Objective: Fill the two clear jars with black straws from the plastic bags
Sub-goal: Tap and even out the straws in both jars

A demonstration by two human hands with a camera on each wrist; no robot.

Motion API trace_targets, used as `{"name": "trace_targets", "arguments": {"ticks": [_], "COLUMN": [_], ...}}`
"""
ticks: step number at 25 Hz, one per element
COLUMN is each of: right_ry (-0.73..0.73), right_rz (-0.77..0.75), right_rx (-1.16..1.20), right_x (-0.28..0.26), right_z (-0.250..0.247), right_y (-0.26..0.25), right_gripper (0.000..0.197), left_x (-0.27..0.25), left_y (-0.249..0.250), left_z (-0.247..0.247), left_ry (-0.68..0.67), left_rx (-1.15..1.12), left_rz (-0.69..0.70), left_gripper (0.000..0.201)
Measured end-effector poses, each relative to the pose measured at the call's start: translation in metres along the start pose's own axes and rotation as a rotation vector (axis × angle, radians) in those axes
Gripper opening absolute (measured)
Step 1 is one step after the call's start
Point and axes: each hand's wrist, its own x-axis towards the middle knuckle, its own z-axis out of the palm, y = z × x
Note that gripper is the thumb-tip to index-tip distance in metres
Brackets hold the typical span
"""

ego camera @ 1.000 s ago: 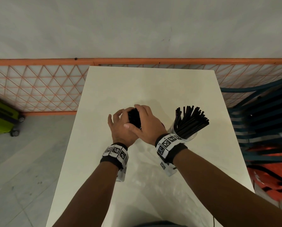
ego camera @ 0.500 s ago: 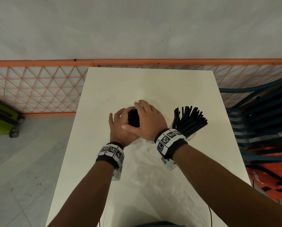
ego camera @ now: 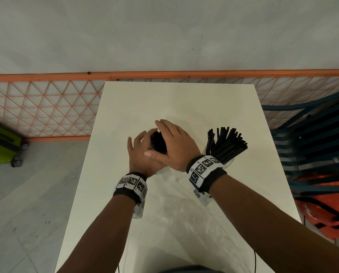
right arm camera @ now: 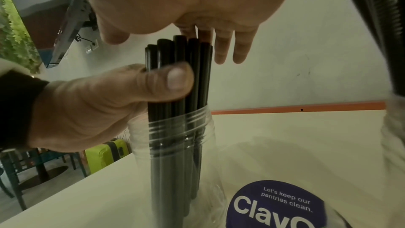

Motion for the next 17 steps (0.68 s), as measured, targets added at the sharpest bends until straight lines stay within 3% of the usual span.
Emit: {"name": "trace_targets", "arguments": {"ticks": [4,7,11,13,15,17], "right_ry": [-0.102,-0.035,0.135,0.256,0.316,0.328], "right_rz": [-0.041,-0.011,-0.002,0.05,0.168,0.309], "right_rx": [-0.057,-0.009,0.131,0.142,0.167,0.199], "right_x": [-0.003,-0.003,-0.028,-0.054,-0.083,-0.106], "right_z": [0.003,-0.006,-0.049,-0.078,-0.103,-0.117], "right_y": [0.005,-0.001,0.008,0.033,0.071,0.11], "right_gripper": [0.096,0.092,0.072,0.059,0.053,0.056], "left_x": [-0.003,-0.002,-0.016,-0.041,-0.071,-0.087], "left_y": [0.003,0.004,0.006,0.023,0.051,0.079], "left_z": [-0.002,0.0,-0.012,-0.018,-0.015,0.002], "left_ry": [-0.001,0.008,0.304,0.447,0.375,0.087], "left_rx": [0.035,-0.04,-0.401,-0.461,-0.435,-0.467], "left_rz": [0.006,-0.023,0.012,0.049,0.197,0.224], "left_gripper": [0.079,0.092,0.106,0.075,0.045,0.059]}}
